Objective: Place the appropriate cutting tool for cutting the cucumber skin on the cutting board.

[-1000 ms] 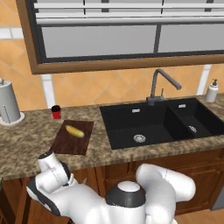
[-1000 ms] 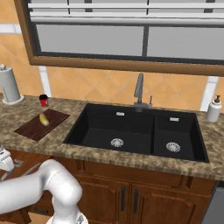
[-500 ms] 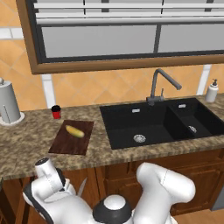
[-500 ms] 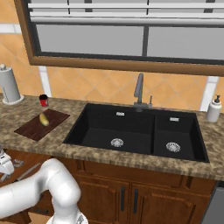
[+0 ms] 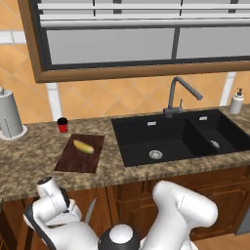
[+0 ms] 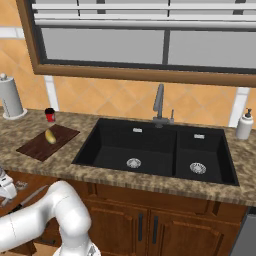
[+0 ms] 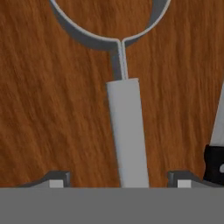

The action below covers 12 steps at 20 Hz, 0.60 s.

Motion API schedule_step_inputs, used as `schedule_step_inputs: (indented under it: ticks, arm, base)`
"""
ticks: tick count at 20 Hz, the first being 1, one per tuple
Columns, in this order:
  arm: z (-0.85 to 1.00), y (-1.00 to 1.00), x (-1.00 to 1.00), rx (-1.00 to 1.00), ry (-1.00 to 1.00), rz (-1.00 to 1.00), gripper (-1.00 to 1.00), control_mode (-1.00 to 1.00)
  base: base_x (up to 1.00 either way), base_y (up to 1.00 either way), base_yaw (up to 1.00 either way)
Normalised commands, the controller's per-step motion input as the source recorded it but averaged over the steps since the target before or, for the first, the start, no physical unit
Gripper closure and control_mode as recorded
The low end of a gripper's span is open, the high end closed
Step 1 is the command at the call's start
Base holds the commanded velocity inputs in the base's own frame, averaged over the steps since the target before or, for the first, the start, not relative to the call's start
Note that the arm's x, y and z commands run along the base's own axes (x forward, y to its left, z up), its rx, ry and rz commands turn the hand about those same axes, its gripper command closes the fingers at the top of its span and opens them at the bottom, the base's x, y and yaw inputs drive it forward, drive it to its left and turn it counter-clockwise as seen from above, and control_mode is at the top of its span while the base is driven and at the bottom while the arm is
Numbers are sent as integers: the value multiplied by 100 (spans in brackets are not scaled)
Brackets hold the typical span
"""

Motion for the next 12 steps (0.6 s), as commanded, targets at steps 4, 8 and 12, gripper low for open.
schedule_step_inputs:
  ticks: [4,8,12]
  arm:
    - [-59,0,-60,0,0,0,100,-100]
    - [-52,-1,-48,0,0,0,100,-100]
    - [31,-10,0,5,-4,0,100,-100]
  base:
    - [0,0,0]
    - [0,0,0]
    - [0,0,0]
